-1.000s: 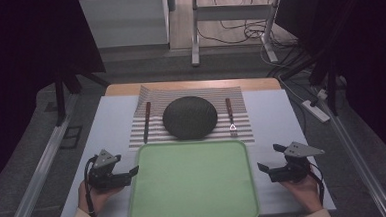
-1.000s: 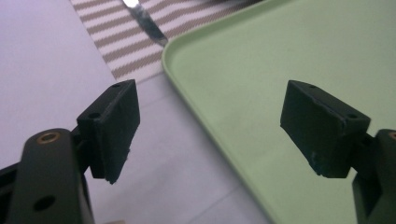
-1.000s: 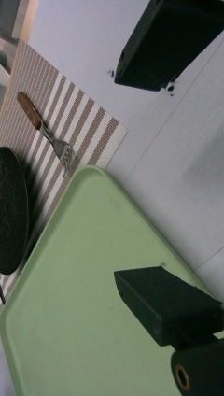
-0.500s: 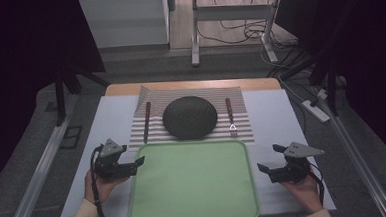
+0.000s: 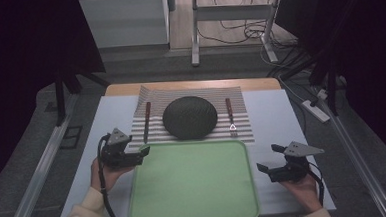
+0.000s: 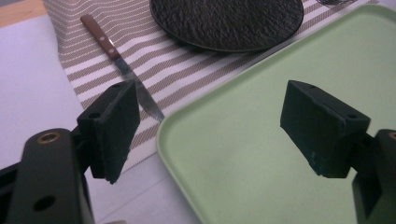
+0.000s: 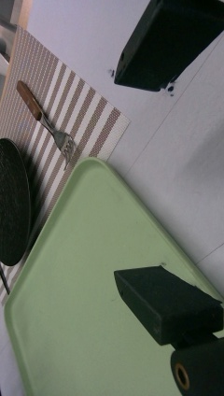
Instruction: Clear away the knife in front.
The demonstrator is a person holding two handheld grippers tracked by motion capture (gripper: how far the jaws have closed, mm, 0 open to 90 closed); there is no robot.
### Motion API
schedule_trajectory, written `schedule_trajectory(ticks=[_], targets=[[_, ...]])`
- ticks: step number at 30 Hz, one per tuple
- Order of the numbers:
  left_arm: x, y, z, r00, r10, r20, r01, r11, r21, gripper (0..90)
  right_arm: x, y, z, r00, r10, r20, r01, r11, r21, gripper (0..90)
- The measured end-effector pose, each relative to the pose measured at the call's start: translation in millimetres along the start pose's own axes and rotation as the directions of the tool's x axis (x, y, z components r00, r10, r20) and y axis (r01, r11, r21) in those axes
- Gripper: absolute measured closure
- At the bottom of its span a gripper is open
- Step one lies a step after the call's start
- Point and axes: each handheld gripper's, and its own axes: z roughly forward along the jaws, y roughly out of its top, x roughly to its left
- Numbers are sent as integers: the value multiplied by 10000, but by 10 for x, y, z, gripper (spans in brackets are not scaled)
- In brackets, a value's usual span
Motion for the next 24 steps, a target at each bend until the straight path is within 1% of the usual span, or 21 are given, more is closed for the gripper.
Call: schedule_trajectory(ticks=[3,5,9,10,13,14,15,18,22,24], targets=[[2,27,24,10000,92,31,-93,9999,57,209,2,7,-5,10000,-30,-33,30,10000,-95,71],[11,60,43,9999,99,95,-100,9999,109,209,-1,8,-4,10000,40,-51,-41,9999,-120,72],[28,119,61,9998,140,106,-141,9999,39,210,-7,3,-3,9999,55,86,-54,10000,-22,72],[45,156,94,9998,163,138,-164,9999,42,211,-9,3,-4,9999,69,100,-69,10000,-18,72],[60,182,130,9997,185,175,-186,9998,73,210,-5,2,-2,9999,50,105,-50,10000,17,72],[75,207,175,9996,204,215,-207,9997,140,210,1,-1,0,9999,48,96,-49,10000,41,72],[75,207,175,9996,204,215,-207,9997,140,210,1,-1,0,9999,48,96,-49,10000,41,72],[103,253,256,9994,216,266,-222,9995,230,210,-4,-8,1,10000,69,65,-69,9999,124,72],[120,296,315,9994,242,265,-249,9993,289,210,-9,-11,2,10000,84,2,-84,9999,86,72],[133,343,363,9991,329,273,-338,9989,329,209,-7,-11,8,10000,83,-3,-83,9999,76,72]])
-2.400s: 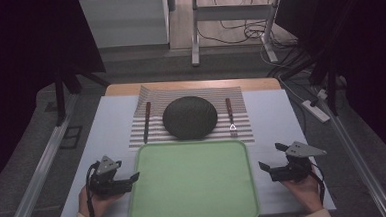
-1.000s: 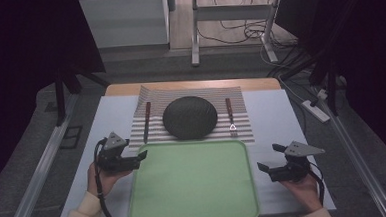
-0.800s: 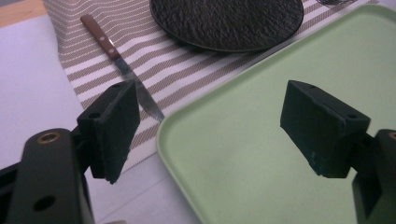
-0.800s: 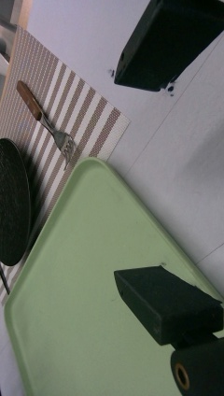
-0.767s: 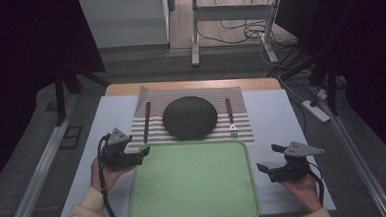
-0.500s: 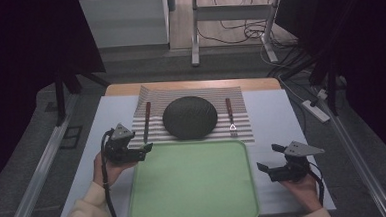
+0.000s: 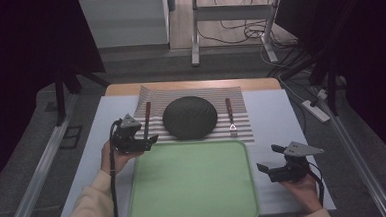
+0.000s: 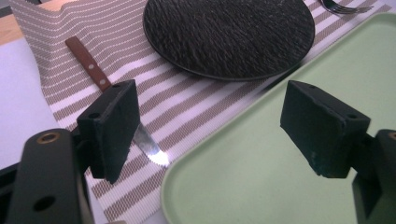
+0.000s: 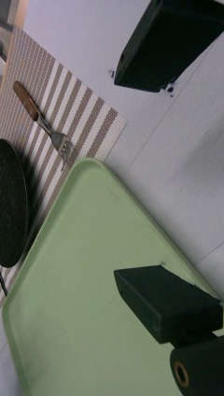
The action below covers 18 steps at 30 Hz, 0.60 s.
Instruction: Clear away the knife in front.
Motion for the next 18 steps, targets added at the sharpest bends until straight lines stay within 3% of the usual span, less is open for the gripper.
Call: schedule_trajectory(ticks=[12,18], targets=[[112,210,281,10000,-24,-19,24,9999,132,212,-6,-10,6,10000,-15,76,14,9999,137,72],[200,202,416,9999,-96,-60,98,9992,396,251,-20,-24,-12,9999,9,151,-11,9998,189,72]])
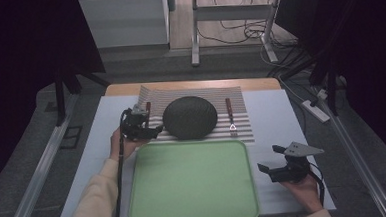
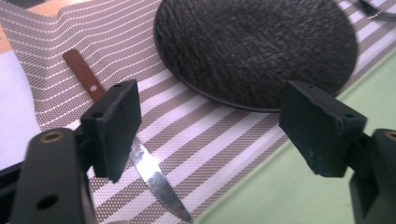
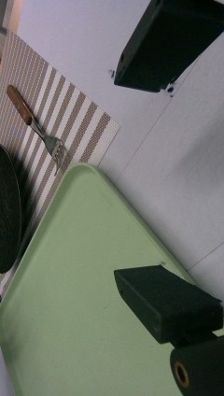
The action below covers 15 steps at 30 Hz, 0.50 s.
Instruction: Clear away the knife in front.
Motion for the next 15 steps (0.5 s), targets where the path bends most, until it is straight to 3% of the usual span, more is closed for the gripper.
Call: schedule_trajectory(ticks=[11,15], targets=[[42,-39,151,9992,133,388,-147,9992,360,429,3,-7,6,10000,-3,56,3,10000,20,73],[60,-62,217,9991,134,400,-157,9982,574,571,2,-8,5,10000,-18,78,18,10000,39,72]])
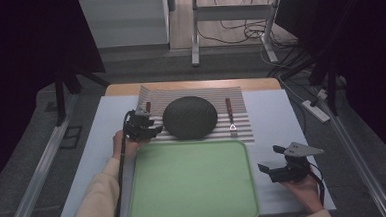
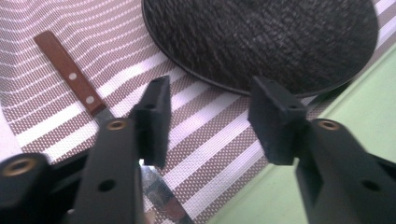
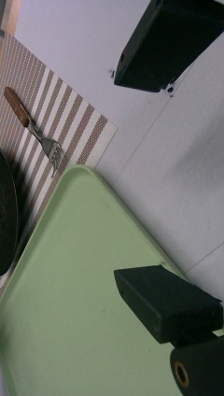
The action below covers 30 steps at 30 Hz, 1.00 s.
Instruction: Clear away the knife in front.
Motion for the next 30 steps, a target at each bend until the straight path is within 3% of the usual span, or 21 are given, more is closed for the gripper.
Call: schedule_trajectory(ticks=[1,3,5,8,15,19,30], targets=[[12,-9,17,10000,-24,23,24,10000,64,571,-1,0,-1,10000,-15,9,15,10000,25,73],[32,-30,55,9999,-100,35,99,9998,171,700,-1,-1,-2,10000,-31,40,31,10000,68,72],[41,-43,71,9999,-126,59,125,9997,219,745,0,-2,-2,10000,-38,42,38,10000,74,72],[66,-73,106,9996,-171,228,161,9989,441,887,3,-3,-6,10000,-55,50,54,10000,74,73],[98,-140,159,9999,-48,150,34,9953,967,889,2,-6,-10,9999,-74,93,73,9999,127,72],[153,-196,182,9996,-264,63,254,9913,1293,889,3,-8,-11,9999,-94,112,92,9999,146,72],[235,-263,137,9990,-428,109,407,9880,1491,889,2,-10,-14,9998,-110,139,108,9998,156,72]])
